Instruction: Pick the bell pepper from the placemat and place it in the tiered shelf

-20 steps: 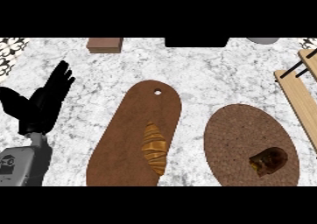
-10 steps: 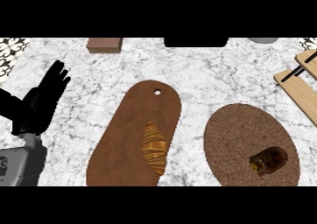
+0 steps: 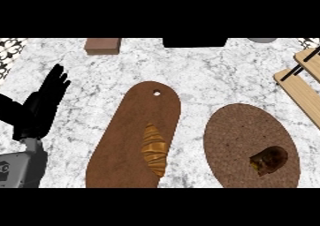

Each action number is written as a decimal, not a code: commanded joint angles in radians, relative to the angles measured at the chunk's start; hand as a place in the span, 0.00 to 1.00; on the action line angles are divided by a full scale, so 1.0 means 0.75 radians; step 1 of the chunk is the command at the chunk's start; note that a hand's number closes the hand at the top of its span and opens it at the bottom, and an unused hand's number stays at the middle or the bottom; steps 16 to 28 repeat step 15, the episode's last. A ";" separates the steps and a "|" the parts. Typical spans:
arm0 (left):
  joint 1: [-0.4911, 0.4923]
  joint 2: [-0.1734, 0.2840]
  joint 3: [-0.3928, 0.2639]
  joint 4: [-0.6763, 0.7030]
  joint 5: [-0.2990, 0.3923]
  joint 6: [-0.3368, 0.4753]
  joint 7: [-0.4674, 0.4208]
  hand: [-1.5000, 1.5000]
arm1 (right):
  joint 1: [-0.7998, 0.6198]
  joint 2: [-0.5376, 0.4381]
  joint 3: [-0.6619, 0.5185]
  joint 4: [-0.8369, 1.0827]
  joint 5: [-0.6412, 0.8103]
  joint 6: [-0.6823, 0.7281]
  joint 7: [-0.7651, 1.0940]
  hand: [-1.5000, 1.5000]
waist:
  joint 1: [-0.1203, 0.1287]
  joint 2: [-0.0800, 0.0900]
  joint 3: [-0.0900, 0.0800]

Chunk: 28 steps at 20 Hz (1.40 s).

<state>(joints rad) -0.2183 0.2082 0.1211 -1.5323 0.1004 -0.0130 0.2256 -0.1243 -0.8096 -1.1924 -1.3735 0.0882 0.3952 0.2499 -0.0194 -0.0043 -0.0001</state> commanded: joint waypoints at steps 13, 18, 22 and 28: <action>-0.053 0.012 0.031 -0.040 0.031 0.000 0.085 0.50 | 0.547 -0.128 -0.496 0.298 -0.274 0.634 -0.541 0.00 | 0.000 0.002 0.001; -0.096 0.011 0.041 0.051 0.012 0.002 0.023 0.50 | 0.572 -0.101 -0.483 0.284 -0.232 0.628 -0.640 0.00 | 0.002 0.004 0.001; -0.096 0.011 0.041 0.051 0.012 0.002 0.023 0.50 | 0.572 -0.101 -0.483 0.284 -0.232 0.628 -0.640 0.00 | 0.002 0.004 0.001; -0.096 0.011 0.041 0.051 0.012 0.002 0.023 0.50 | 0.572 -0.101 -0.483 0.284 -0.232 0.628 -0.640 0.00 | 0.002 0.004 0.001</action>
